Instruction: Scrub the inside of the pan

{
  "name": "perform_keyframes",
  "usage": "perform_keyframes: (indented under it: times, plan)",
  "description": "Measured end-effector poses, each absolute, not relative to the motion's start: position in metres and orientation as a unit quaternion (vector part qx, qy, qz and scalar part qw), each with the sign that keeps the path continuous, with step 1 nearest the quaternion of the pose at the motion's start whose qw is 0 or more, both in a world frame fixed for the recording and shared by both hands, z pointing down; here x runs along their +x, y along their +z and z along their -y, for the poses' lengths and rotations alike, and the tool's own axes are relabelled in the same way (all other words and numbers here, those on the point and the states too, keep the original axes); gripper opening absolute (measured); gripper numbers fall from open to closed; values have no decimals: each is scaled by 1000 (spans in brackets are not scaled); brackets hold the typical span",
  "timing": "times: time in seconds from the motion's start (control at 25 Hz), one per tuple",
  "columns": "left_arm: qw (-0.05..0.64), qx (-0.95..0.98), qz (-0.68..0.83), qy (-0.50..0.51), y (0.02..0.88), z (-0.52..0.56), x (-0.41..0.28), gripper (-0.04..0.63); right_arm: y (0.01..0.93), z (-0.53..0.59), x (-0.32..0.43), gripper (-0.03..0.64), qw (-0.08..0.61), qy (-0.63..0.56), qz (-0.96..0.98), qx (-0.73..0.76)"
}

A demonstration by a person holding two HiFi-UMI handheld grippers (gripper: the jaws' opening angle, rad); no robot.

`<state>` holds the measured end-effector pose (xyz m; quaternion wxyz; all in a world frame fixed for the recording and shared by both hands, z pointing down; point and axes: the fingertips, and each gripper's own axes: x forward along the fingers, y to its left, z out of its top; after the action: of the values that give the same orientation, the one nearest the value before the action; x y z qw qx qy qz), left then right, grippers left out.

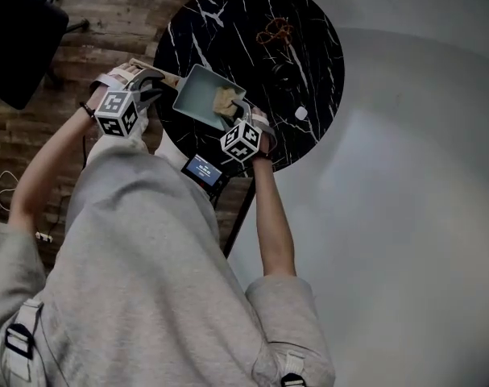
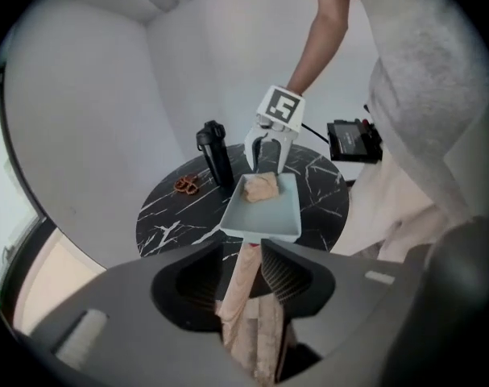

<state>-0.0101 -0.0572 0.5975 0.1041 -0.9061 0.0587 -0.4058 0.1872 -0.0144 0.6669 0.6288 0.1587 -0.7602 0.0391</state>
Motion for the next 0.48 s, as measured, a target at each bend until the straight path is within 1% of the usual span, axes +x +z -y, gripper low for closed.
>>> perform_keyframes:
  times: [0.08,0.16,0.32,0.48]
  plan:
    - [153,-889,-22,-431,615,57,-8,139,679,23,183,230,635,46,753,166]
    - [176,-876,14,-449,635,54,-9,149,701,27,182,232,659,49,734,156]
    - [161,-862,51,-478,668,51,-14,200,719,36,191,231,700,70,693,159]
    - [141,-864,49,-481,682,54,-14,207,716,48,202,212,738,35,645,195]
